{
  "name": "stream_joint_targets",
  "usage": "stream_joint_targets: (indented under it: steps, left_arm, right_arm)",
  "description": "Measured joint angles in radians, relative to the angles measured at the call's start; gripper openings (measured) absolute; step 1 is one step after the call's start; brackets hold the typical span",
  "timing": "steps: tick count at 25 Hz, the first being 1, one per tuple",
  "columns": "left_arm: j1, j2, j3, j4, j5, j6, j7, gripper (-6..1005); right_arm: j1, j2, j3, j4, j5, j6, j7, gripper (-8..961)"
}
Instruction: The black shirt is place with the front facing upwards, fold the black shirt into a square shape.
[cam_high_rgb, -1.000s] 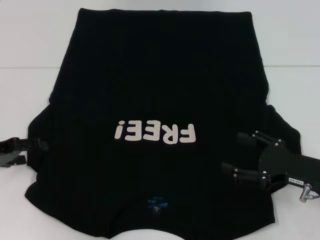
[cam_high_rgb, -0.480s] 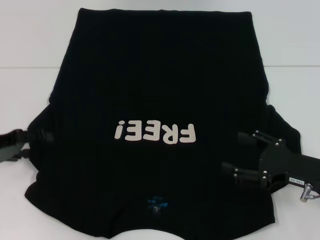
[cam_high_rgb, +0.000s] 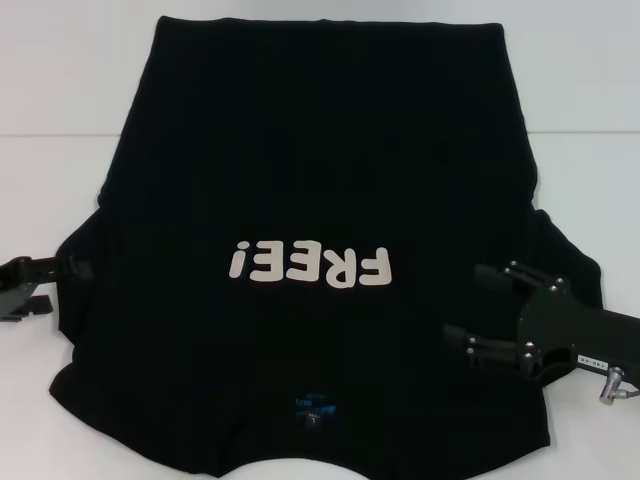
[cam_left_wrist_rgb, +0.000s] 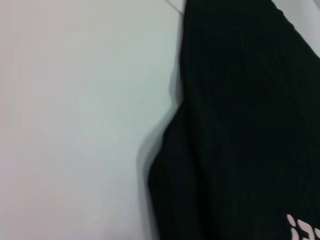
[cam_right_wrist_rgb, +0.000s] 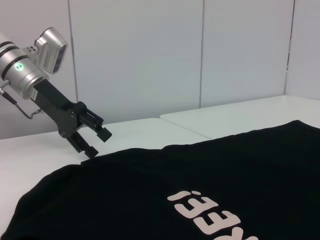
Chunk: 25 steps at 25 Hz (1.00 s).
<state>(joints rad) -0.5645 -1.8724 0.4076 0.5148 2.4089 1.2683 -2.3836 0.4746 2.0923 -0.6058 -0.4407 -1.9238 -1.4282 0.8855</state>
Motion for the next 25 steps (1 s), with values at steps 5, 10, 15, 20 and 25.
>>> stream_joint_targets:
  steps: [5,10,15,20,25]
  left_arm:
    - [0.001,-0.002,0.005,0.0,0.006,-0.019,-0.002,934]
    - [-0.01,-0.013,0.021,-0.002,0.028,-0.016,-0.005,934]
    - [-0.016,-0.016,0.038,-0.002,0.023,-0.012,-0.008,935]
    - [-0.017,-0.016,0.037,-0.003,0.021,-0.018,-0.008,935]
    - [-0.023,-0.016,0.04,-0.002,0.027,-0.032,-0.007,931]
  right_arm:
    - [-0.001,0.0,0.0,0.0,0.0,0.0,0.0,942]
    - [-0.001,0.0,0.0,0.001,0.0,0.0,0.0,942]
    - [-0.001,0.0,0.0,0.001,-0.001,0.0,0.001,942]
    - [-0.001,0.0,0.0,0.001,-0.001,0.0,0.003,942]
    - [-0.001,0.0,0.0,0.002,-0.001,0.0,0.002,942]
